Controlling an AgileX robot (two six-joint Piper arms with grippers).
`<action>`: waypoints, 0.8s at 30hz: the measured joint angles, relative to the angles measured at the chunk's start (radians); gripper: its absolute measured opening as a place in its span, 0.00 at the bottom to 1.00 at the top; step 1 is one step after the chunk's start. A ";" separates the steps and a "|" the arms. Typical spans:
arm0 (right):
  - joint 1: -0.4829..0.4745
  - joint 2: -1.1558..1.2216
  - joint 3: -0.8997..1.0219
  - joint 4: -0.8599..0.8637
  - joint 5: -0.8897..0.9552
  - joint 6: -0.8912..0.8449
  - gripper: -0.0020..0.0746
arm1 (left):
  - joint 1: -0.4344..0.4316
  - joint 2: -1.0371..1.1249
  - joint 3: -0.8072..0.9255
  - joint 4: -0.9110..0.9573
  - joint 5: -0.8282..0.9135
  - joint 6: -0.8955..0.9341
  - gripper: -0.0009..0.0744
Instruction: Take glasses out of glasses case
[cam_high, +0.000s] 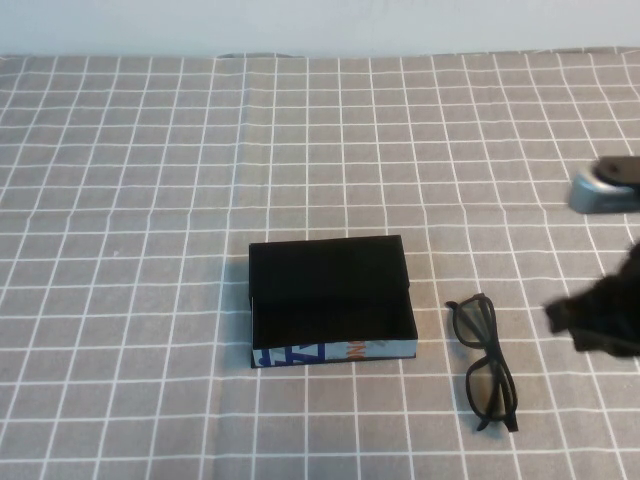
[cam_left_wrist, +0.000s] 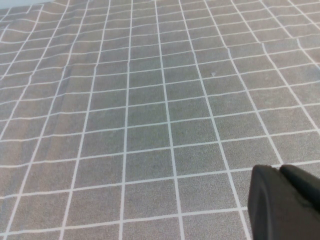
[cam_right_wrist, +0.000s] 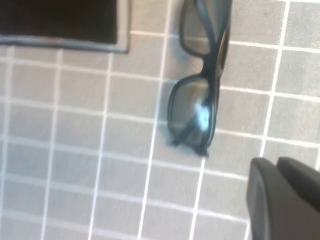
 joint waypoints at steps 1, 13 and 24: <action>0.000 -0.045 0.021 0.009 0.004 -0.021 0.02 | 0.000 0.000 0.000 0.000 0.000 0.000 0.01; 0.000 -0.346 0.087 0.076 0.135 -0.062 0.01 | 0.000 0.000 0.000 0.000 0.000 0.000 0.01; -0.172 -0.557 0.455 -0.015 -0.519 -0.292 0.00 | 0.000 0.000 0.000 0.000 0.000 0.000 0.01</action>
